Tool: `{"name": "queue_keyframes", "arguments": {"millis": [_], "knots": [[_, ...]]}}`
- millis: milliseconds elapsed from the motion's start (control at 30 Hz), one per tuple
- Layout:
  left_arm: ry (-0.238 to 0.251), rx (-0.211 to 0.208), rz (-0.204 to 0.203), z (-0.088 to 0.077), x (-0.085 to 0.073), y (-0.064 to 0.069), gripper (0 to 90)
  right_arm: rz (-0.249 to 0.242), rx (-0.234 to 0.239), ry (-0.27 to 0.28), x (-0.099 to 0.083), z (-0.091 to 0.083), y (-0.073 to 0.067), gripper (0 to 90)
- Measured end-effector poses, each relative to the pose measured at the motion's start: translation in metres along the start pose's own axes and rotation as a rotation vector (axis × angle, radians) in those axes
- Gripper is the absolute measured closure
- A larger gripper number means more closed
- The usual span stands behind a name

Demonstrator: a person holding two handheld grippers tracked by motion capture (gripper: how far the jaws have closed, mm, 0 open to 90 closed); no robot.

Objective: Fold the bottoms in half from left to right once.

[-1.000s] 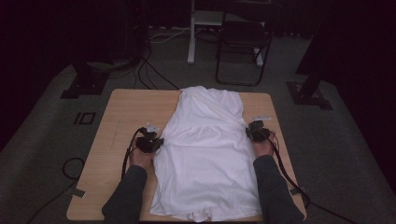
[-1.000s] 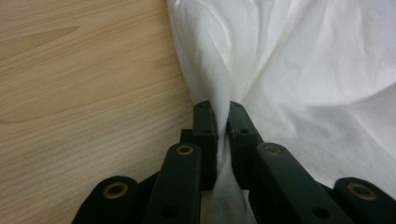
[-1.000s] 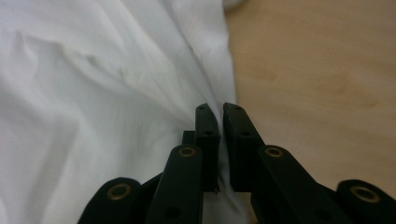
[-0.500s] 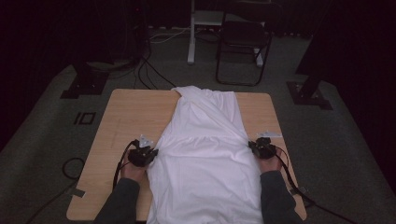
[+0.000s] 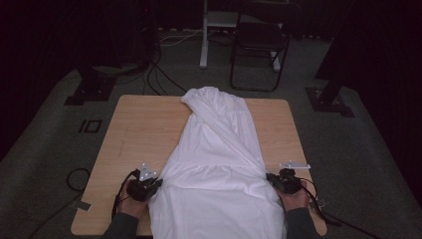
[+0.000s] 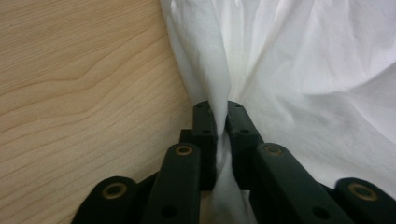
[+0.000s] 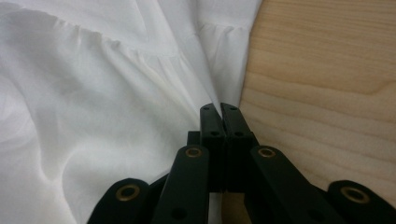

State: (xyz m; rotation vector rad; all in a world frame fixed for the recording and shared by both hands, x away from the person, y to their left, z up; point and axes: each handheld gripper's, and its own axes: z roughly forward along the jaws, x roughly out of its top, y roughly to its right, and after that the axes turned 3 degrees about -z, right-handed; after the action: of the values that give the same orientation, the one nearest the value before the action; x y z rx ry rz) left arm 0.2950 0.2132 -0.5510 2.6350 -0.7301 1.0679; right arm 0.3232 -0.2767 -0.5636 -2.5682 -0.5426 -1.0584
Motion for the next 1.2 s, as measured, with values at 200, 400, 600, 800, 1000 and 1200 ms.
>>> {"name": "queue_keyframes", "arguments": {"millis": [200,400,600,800,1000,1200], "knots": [[0.083,0.023,-0.013,-0.009,0.016,-0.01,59.2,-0.056,0.029,0.028,0.014,-0.003,-0.002,51.9],[0.126,0.027,0.016,0.002,0.055,-0.014,57.0,-0.12,0.047,0.089,0.054,0.0,-0.009,44.4],[0.049,0.04,0.081,0.043,0.08,-0.008,57.9,-0.192,0.063,0.09,0.09,0.037,-0.021,46.5],[-0.013,0.055,0.091,0.069,0.079,-0.008,76.2,-0.213,0.052,0.073,0.121,0.076,-0.026,46.3],[-0.014,0.066,0.102,0.07,0.078,-0.004,86.9,-0.251,0.052,0.035,0.137,0.105,-0.031,62.5],[0.0,0.072,0.098,0.068,0.074,-0.005,88.1,-0.099,-0.055,0.126,0.143,0.086,-0.003,89.1]]}}
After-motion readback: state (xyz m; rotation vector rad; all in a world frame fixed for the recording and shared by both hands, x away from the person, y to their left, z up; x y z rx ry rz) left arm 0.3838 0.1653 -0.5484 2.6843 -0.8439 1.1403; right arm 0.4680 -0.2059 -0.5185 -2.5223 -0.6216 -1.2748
